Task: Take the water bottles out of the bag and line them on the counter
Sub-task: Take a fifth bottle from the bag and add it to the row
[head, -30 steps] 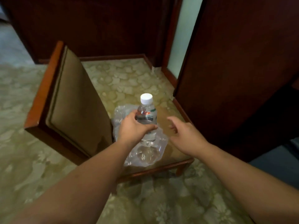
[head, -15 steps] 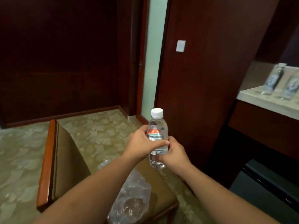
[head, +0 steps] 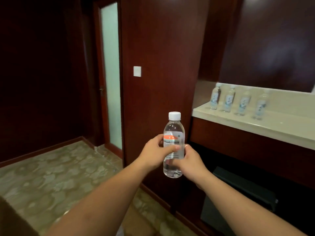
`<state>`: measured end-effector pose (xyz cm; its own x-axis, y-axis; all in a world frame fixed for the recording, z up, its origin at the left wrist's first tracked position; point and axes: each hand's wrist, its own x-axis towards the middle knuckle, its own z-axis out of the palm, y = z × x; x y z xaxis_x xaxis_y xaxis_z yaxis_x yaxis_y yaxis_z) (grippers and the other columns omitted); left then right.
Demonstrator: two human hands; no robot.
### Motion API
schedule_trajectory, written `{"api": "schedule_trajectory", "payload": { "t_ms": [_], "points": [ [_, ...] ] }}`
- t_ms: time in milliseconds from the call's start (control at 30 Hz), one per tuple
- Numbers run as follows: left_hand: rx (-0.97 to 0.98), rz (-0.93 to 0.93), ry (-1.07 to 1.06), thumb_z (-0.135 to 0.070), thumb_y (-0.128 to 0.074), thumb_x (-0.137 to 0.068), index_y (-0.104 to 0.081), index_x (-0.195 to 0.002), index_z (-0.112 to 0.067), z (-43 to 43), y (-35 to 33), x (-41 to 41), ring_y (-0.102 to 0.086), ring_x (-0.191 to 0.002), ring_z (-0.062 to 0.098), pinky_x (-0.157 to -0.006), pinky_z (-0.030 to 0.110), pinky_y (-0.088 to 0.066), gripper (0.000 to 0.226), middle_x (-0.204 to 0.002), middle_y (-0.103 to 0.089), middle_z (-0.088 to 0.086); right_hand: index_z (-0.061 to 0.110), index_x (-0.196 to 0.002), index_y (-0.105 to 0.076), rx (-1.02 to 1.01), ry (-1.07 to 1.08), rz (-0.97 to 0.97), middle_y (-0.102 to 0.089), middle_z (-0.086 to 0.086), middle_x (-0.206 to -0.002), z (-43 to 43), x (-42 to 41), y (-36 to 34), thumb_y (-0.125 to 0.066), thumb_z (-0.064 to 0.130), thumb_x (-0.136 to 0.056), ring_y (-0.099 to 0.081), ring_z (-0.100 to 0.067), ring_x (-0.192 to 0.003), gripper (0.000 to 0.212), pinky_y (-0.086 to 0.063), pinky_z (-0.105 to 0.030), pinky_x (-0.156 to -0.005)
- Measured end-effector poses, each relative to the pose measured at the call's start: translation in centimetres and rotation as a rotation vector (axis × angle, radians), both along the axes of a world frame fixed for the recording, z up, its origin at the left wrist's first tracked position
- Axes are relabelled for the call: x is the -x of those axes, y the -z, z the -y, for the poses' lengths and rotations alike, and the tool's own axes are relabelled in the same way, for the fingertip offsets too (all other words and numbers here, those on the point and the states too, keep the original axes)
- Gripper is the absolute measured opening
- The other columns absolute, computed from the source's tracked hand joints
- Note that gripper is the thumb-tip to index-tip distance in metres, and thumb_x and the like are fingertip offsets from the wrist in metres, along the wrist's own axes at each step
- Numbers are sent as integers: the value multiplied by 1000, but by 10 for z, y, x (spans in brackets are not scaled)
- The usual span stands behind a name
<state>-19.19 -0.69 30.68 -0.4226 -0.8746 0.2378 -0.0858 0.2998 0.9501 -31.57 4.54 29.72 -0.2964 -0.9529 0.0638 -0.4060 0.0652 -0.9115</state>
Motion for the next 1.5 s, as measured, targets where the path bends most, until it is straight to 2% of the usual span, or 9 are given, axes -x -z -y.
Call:
{"api": "schedule_trajectory", "payload": {
  "t_ms": [167,333,467,567,900,1033,1167,1267,1500],
  "points": [
    [56,-4,139,-9,-67,-85,-65,-95,-19,8,-28,80,-66,-63,-5,-57,11,-49,15,-75,-65,-13,18,-106,-53,26,65,-13,-67,1,-101,-3,79,-28,-82,15,-67,-65,-12,-90,49,-54,-28,-74],
    [61,-36,189,-19,-71,-82,-66,-90,-33,21,-38,169,-66,-74,4,-62,17,-47,17,-86,-70,-9,24,-94,-53,53,181,-87,-67,4,-95,-7,159,-45,-82,21,-63,-66,-14,-90,42,-56,-38,-84],
    [83,-63,223,-21,-73,-79,-68,-94,-29,29,-46,241,-69,-90,17,-81,34,-54,17,-97,-73,0,30,-84,-52,65,216,-125,-66,5,-90,-5,221,-58,-78,18,-68,-66,-19,-92,32,-54,-42,-89],
    [124,-67,246,-15,-69,-84,-67,-103,-22,34,-52,289,-68,-96,16,-88,31,-53,21,-102,-72,2,30,-93,-54,96,290,-104,-69,3,-98,1,262,-58,-77,30,-57,-67,-20,-95,42,-53,-45,-91],
    [192,-20,388,-18,-66,-86,-67,-103,-23,95,-54,411,-68,-87,19,-81,31,-53,18,-97,-70,0,28,-89,-53,125,385,-74,-68,3,-90,50,371,-57,-72,7,-73,-67,-18,-91,32,-55,-43,-88],
    [231,13,464,-21,-67,-85,-66,-94,-28,129,-59,456,-65,-81,16,-76,27,-51,11,-93,-66,-2,24,-105,-56,132,452,-57,-69,1,-99,75,406,-61,-72,9,-74,-68,-15,-93,38,-55,-41,-90],
    [290,39,559,-23,-66,-86,-65,-95,-30,152,-66,498,-62,-83,9,-74,20,-47,11,-91,-66,-10,35,-83,-58,145,495,-105,-70,3,-92,86,435,-72,-69,4,-78,-67,-14,-91,34,-51,-32,-87],
    [300,71,626,-23,-65,-87,-67,-101,-25,158,-66,529,-61,-86,5,-71,16,-43,15,-97,-68,-7,36,-87,-60,133,526,-144,-72,-2,-98,88,460,-68,-68,4,-78,-68,-17,-93,34,-52,-36,-89],
    [320,94,526,-34,-65,-83,-67,-109,-26,166,-48,589,-63,-88,20,-85,40,-52,27,-102,-65,1,36,-90,-62,108,470,-183,-72,1,-98,104,527,-60,-67,-1,-74,-67,-19,-98,41,-51,-41,-95]
  ]
}}
